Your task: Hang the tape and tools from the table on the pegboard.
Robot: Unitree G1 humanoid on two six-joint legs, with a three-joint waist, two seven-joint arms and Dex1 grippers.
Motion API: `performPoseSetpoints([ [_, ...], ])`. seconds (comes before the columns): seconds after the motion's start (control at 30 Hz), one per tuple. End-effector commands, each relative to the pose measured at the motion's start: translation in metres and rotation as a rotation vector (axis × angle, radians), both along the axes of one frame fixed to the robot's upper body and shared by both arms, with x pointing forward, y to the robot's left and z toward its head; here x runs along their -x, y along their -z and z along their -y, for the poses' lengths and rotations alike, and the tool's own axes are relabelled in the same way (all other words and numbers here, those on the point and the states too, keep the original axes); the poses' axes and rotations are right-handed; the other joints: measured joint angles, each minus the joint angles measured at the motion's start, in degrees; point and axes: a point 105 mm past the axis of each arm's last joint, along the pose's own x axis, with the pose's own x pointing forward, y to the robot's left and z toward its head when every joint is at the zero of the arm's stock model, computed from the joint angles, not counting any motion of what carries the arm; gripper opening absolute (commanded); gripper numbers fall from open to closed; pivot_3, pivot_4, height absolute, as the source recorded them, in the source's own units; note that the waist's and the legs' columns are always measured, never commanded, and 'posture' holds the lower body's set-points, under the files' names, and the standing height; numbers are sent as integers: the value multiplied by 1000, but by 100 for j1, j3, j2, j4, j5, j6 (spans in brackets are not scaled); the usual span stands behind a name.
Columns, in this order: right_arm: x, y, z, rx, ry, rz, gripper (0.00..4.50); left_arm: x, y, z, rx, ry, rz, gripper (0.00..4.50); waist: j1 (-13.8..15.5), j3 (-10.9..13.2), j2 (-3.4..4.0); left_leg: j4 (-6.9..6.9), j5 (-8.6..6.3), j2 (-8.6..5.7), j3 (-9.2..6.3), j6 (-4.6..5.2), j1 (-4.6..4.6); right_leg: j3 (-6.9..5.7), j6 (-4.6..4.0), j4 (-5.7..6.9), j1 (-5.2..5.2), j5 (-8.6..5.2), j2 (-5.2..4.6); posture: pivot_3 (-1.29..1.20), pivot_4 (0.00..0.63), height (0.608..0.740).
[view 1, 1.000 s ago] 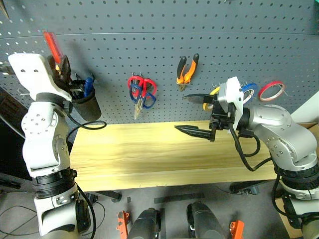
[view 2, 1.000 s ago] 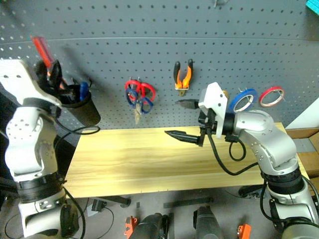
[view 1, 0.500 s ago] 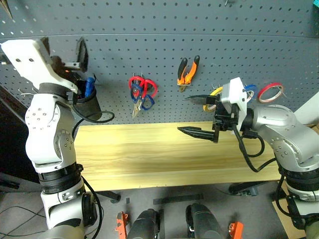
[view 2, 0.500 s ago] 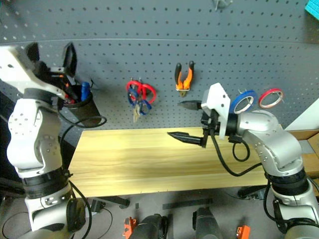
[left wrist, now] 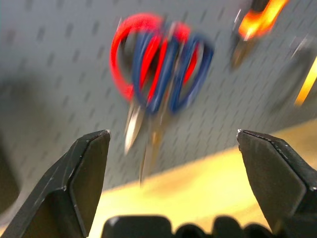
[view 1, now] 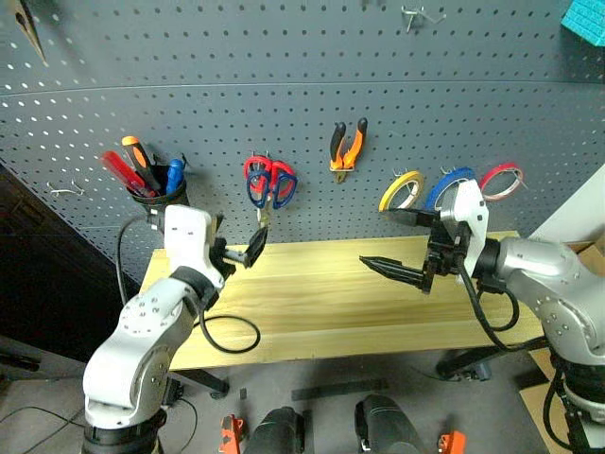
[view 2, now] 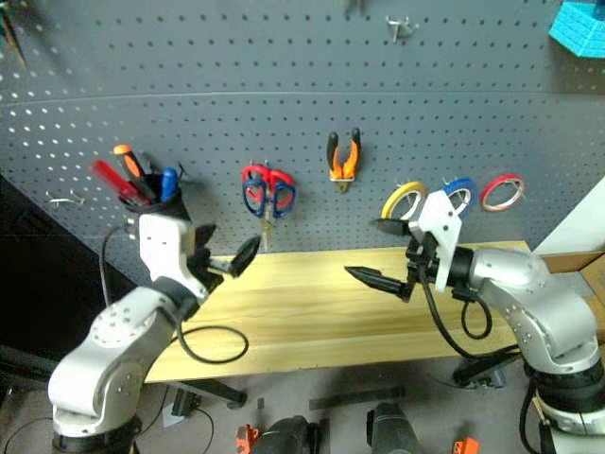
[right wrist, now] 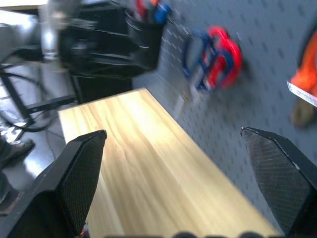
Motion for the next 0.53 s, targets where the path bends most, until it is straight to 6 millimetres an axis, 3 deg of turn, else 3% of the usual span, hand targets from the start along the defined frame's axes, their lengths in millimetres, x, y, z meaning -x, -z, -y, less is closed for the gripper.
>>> performPoseSetpoints([
  [0.03,-15,29,11,-63,202,-34,4500,2,24,-15,-86,-34,-11,4361,2,-119,7,-4,0,2,0,-1,7,1,-1,0,4,0,4,-180,68,740],
  [0.2,-35,74,43,-83,517,-24,4500,2,59,-30,-82,-87,-77,4361,-11,-216,45,-14,-4,0,9,3,92,12,1,-14,85,-1,6,-207,38,740],
  [0.3,-47,98,78,-83,769,10,4500,-1,79,-41,-60,-143,-109,4361,-30,-330,60,-11,-2,3,8,3,103,13,5,-16,92,2,11,-222,23,740],
  [0.4,-49,116,97,-71,884,12,4500,-7,91,-47,-22,-208,-115,4361,-44,-456,87,-12,-2,4,8,1,116,16,4,-11,96,2,14,-228,7,740],
  [0.53,-51,126,105,-74,918,6,4500,-13,99,-47,29,-252,-115,4361,-95,-550,95,-13,-3,4,5,2,117,19,4,-7,103,2,16,-225,0,740],
])
